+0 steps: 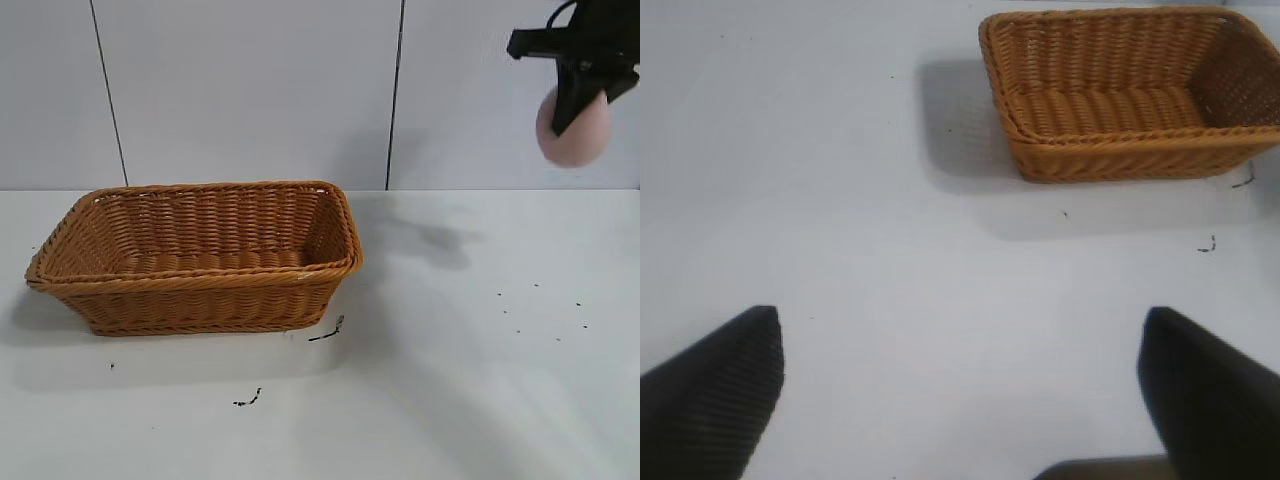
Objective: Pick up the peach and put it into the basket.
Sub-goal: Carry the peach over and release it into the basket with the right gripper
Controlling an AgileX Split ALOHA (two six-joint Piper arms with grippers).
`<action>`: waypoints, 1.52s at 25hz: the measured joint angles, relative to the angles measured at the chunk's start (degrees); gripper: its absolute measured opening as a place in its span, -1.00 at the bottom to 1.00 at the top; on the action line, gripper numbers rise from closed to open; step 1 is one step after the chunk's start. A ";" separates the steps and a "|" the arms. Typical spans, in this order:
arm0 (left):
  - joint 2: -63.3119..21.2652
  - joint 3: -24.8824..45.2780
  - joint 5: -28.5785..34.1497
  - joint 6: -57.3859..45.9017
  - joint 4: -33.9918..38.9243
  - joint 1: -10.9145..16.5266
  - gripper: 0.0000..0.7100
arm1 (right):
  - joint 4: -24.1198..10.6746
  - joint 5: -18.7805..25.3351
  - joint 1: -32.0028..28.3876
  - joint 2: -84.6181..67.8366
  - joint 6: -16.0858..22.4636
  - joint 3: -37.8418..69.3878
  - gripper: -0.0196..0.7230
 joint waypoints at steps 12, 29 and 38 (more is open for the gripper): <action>0.00 0.00 0.00 0.00 0.00 0.00 0.95 | 0.47 0.11 18.08 6.74 1.24 -12.77 -0.97; 0.00 0.00 0.00 0.00 0.00 0.00 0.95 | 0.55 -11.44 30.75 22.79 1.29 -12.84 -0.97; 0.00 0.00 0.00 0.00 0.00 0.00 0.95 | 1.53 -13.65 30.75 25.32 0.81 -12.84 0.69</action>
